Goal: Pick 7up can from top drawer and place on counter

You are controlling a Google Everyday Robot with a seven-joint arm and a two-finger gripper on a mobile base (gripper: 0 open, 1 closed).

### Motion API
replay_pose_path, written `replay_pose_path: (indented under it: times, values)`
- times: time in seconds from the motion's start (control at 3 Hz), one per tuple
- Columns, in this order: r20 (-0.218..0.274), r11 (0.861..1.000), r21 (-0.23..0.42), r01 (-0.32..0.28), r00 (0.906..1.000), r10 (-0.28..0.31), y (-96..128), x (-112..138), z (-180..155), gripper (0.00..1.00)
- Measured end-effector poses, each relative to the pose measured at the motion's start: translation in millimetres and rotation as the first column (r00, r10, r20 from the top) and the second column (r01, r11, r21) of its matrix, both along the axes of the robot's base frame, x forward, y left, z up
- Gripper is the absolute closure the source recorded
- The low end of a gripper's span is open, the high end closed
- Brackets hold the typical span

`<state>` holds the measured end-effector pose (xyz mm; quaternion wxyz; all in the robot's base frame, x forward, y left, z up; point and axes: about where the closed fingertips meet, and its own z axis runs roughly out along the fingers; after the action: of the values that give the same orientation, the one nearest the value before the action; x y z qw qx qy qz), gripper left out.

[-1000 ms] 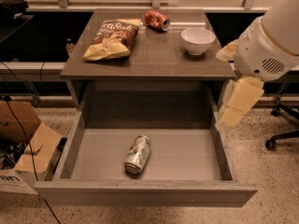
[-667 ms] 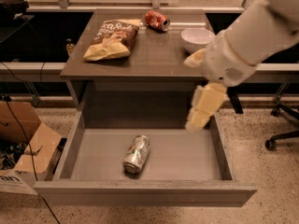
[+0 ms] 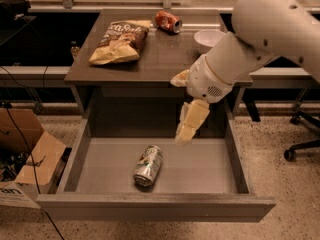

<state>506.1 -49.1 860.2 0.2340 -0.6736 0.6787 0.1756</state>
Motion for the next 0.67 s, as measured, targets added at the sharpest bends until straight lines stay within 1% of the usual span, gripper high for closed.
replay_pose_path:
  times: [0.33,0.67]
  values:
    - [-0.011,1.0,-0.01,0.005,0.9999,-0.005,0,1,-7,0.0]
    - [-0.02,0.998,-0.062,0.029,0.9993,-0.03,-1,2,-19,0.0]
